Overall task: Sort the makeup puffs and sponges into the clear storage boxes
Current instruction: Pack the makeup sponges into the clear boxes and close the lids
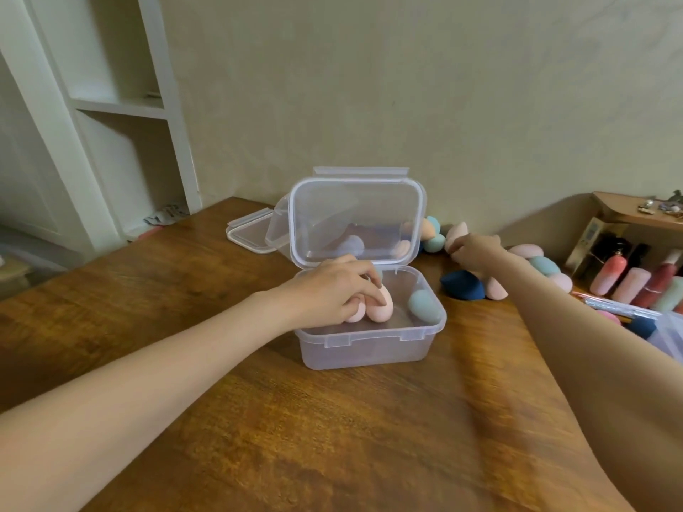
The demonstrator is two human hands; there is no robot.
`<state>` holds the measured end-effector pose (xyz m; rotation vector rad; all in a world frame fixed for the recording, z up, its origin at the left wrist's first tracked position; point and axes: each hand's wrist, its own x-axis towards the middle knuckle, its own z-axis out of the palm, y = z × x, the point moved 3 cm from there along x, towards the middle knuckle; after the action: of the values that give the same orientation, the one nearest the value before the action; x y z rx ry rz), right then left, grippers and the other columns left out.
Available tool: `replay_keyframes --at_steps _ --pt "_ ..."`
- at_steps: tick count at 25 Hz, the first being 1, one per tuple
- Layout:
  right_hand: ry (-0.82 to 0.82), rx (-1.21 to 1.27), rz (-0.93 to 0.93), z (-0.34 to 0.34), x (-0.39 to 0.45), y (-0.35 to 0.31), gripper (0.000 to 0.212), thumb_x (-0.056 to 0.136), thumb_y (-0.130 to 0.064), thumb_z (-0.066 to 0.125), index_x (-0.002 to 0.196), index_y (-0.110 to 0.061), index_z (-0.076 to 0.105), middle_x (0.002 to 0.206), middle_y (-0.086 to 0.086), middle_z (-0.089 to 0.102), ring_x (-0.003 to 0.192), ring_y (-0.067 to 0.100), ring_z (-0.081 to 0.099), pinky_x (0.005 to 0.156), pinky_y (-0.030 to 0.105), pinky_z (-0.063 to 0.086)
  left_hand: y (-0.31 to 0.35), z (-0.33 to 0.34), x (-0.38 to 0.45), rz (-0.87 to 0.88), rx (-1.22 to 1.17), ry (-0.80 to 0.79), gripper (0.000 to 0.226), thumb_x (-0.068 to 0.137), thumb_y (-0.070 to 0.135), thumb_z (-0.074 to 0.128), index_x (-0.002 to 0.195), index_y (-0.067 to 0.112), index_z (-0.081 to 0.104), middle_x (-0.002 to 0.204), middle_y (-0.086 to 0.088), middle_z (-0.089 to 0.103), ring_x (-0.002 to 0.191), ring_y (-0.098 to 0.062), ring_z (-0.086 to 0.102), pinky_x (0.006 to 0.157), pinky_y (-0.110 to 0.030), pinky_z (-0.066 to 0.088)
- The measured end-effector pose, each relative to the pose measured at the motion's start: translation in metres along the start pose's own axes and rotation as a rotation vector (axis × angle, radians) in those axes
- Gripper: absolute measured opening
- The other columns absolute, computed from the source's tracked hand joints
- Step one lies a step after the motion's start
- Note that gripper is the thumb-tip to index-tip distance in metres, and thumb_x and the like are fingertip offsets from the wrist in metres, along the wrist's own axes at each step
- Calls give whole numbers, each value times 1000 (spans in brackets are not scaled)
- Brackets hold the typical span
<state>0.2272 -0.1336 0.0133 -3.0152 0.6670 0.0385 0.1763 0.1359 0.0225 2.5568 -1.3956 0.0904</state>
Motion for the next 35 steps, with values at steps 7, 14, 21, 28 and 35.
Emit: replay_keyframes --at_steps 7,14,21,28,35 --pt "310 969 -252 -87 -80 -5 24 89 -18 57 112 -14 52 86 5 58 57 19 51 53 27 47 -5 2 1 -7 -39 6 34 91 10 48 115 29 62 137 13 47 128 -5 33 107 -34 37" --pt "-310 400 -373 -65 -166 -47 31 81 -32 67 103 -19 50 75 -1 55 55 10 49 53 18 42 7 -4 -3 -18 -21 -15 33 88 7 50 115 20 62 117 0 61 116 -15 50 98 -34 44" --pt "-63 -136 -424 -33 -151 -90 19 86 -14 59 104 -8 58 97 8 56 82 19 49 57 23 38 6 -5 -3 -37 -49 -38 38 82 4 53 107 31 61 111 9 58 108 -11 53 92 -37 49" --pt "64 -107 -407 -32 -150 -97 23 89 -11 59 109 -6 48 106 14 55 103 28 57 68 29 41 6 -4 -3 2 34 -32 41 88 5 45 124 23 52 122 2 52 115 -17 46 97 -34 42" --pt "129 96 -404 -40 -144 -78 28 92 -15 53 118 -8 57 106 9 60 90 24 56 70 30 40 9 3 2 -44 263 -171 45 97 17 34 142 25 35 147 4 29 133 -21 24 113 -34 17"
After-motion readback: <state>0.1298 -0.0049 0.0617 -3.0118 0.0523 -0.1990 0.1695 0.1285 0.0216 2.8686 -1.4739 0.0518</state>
